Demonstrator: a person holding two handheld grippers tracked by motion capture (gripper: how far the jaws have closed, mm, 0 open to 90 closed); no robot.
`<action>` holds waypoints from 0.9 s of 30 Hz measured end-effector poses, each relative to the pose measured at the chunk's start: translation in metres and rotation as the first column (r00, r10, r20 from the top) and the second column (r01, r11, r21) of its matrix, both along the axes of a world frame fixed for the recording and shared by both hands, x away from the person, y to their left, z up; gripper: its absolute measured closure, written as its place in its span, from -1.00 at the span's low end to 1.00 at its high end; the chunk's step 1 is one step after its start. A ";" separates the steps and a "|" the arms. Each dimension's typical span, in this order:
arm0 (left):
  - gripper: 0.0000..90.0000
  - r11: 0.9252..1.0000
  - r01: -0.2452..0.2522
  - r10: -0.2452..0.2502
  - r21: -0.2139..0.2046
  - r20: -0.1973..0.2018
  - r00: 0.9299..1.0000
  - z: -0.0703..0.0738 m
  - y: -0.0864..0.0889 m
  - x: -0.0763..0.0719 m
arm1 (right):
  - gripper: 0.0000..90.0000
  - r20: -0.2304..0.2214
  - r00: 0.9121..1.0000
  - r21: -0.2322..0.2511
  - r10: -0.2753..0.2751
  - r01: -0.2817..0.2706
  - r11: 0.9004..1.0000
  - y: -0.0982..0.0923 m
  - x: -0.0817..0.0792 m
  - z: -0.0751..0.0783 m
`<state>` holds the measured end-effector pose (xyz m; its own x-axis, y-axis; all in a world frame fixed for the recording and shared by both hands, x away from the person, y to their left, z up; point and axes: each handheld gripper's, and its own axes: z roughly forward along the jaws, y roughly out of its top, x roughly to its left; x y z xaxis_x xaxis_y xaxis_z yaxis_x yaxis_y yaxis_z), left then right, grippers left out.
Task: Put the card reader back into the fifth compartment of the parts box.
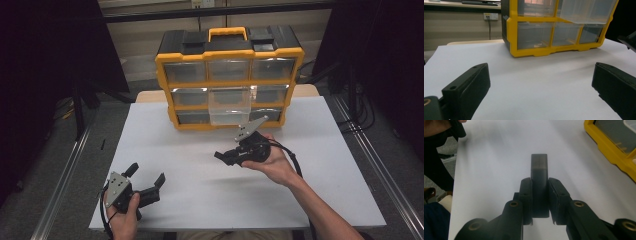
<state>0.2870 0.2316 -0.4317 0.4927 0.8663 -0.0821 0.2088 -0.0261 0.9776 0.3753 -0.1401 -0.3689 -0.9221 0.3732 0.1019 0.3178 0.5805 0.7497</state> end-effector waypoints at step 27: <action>-0.96 1.000 -0.009 0.009 -0.009 0.006 1.000 0.000 0.001 0.000 | 0.64 0.055 0.998 0.032 -0.016 0.014 0.999 -0.006 0.009 0.031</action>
